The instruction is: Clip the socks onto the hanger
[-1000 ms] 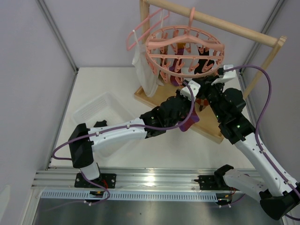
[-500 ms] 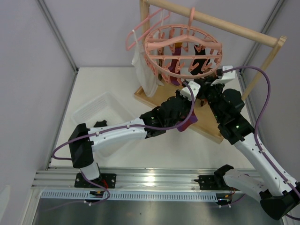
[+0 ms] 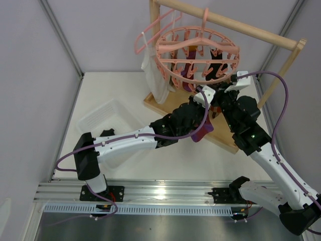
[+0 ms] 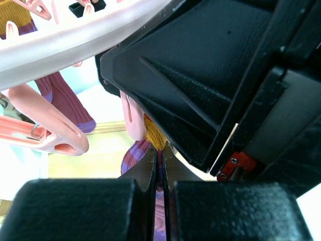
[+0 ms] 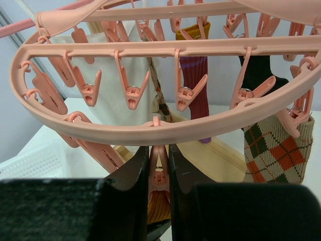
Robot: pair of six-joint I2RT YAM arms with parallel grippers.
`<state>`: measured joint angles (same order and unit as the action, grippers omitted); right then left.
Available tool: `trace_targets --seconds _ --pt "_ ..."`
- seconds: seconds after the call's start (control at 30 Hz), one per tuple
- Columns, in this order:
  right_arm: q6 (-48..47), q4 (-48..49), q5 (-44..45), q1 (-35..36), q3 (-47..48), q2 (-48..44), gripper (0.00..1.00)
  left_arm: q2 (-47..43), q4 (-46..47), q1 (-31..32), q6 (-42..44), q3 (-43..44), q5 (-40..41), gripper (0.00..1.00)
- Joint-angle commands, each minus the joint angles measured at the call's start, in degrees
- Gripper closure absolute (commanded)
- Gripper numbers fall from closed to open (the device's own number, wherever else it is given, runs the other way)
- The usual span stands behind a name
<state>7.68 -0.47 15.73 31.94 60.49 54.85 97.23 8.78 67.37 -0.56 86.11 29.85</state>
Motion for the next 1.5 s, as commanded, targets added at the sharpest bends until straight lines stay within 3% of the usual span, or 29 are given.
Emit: trace_targets --seconds 0.0,0.23,0.27,0.3,0.4,0.5,0.67,0.7,0.8,0.83,0.93,1.03,1.23,1.47 --pt "-0.2 1.7 2.0 0.4 -0.1 0.4 1.00 -1.5 1.9 0.4 -0.4 2.8 0.4 0.99" --pt "0.1 0.9 1.8 0.5 0.6 -0.1 0.98 -1.2 2.0 0.4 -0.3 2.3 1.0 0.99" --pt "0.1 0.8 1.8 0.6 0.8 -0.3 0.93 -1.2 1.9 0.3 -0.3 2.1 1.1 0.99" --pt "0.1 0.6 1.6 0.5 0.9 -0.3 0.82 -1.1 1.9 0.3 -0.3 2.3 1.1 0.99" --pt "0.4 0.6 1.3 0.5 1.0 -0.4 0.60 -1.1 2.0 0.3 -0.5 2.4 0.9 0.99" --pt "0.8 -1.2 1.1 0.6 1.2 -0.5 0.47 -1.0 2.2 0.3 -0.4 2.4 0.9 0.99" --pt "1.2 -1.8 1.7 0.5 1.5 -1.2 0.34 -1.1 2.3 0.3 -0.6 2.2 0.8 0.95" --pt "1.3 -2.0 1.8 0.5 1.6 -1.4 0.31 -1.1 2.2 0.4 -0.7 2.3 0.7 0.93" --pt "1.3 -4.1 2.3 0.5 2.6 -2.1 0.27 -1.7 2.0 0.4 -1.4 2.0 -0.2 0.68" --pt "1.3 -4.5 2.3 0.4 3.3 -2.3 0.26 -1.9 1.9 0.4 -1.7 1.9 -0.4 0.53" --pt "1.0 -7.2 2.4 0.2 5.1 -3.0 0.23 -3.1 1.2 0.4 -2.4 1.1 -1.0 0.26" --pt "1.0 -10.2 2.0 0.0 6.4 -3.8 0.23 -5.6 0.2 0.4 -3.8 -0.6 -1.7 0.13" --pt "0.4 -14.3 1.9 -0.6 8.8 -6.2 0.23 -13.2 -6.6 -0.6 -7.6 -3.7 -6.0 0.01" --pt "-1.7 -17.9 -1.2 -1.0 11.8 -7.2 0.23 -22.4 -20.2 -6.9 -15.2 -6.4 -18.7 0.01"
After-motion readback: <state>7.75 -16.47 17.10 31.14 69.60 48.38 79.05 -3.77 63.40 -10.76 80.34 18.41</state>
